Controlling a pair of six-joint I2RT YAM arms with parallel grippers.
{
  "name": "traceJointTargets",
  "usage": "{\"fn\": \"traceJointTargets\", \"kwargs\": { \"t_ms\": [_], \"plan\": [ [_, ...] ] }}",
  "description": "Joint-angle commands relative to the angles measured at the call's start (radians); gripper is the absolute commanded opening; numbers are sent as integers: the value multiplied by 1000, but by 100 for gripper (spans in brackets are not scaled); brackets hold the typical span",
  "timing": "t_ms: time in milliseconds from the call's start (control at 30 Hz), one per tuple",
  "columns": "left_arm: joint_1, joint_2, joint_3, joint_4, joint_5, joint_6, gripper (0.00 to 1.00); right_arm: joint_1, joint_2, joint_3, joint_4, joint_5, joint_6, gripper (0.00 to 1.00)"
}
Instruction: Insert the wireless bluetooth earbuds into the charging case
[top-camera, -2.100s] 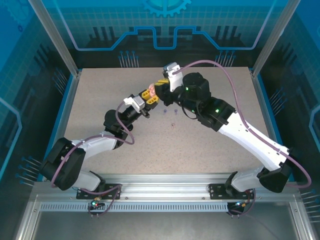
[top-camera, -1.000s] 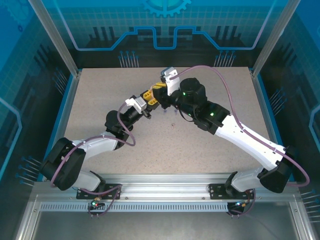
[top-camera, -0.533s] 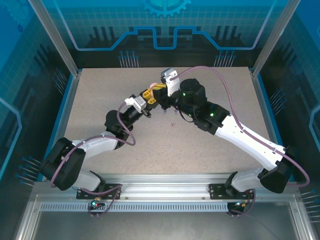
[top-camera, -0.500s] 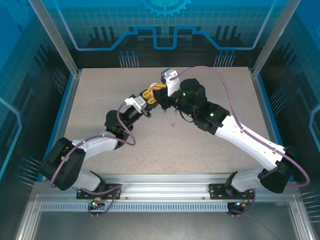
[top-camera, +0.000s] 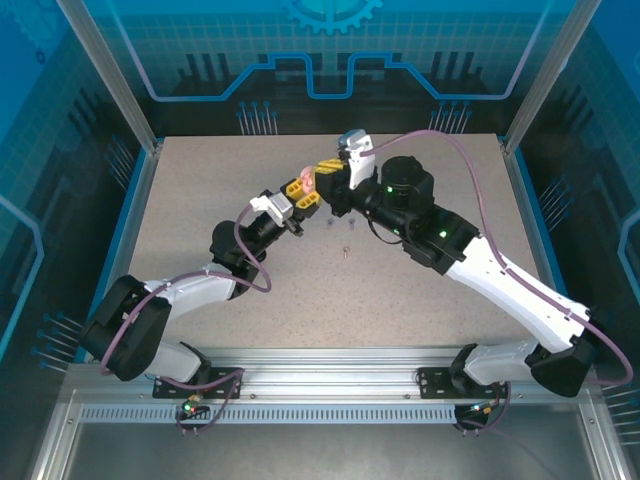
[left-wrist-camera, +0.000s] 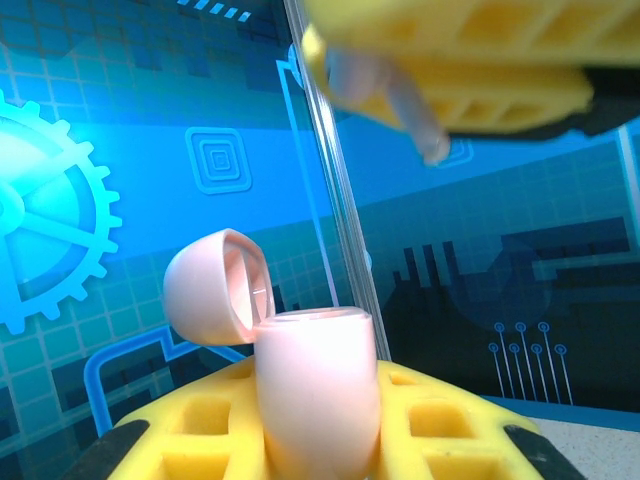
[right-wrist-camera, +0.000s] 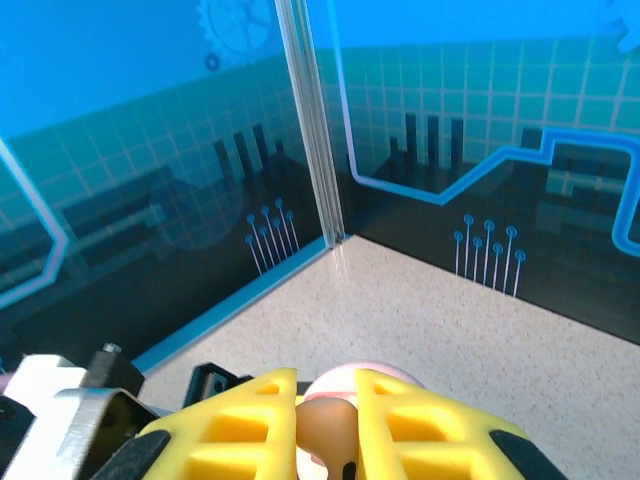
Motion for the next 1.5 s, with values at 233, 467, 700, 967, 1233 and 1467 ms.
{"fn": "traceJointTargets", "kwargs": {
  "t_ms": [233,467,700,967,1233,1467],
  "plan": [
    [-11,-7,26,46,-4,24,0,-10,42,22,47,-46,26,16],
    [-12,-16,26,45,-5,32,0,-21,69,16,57,-42,30,16],
    [-13,-20,27,46,-5,30,0,-43,67,-4,57,-43,38,15],
    [-14,-21,31,46,-3,26,0,-53,80,-10,58,-69,57,14],
    [-16,-24,32,46,-5,28,0,-49,100,-16,61,-85,70,12],
    [-15,-25,33,45,-6,31,0,-52,78,-49,62,-54,60,12]
  ]
}}
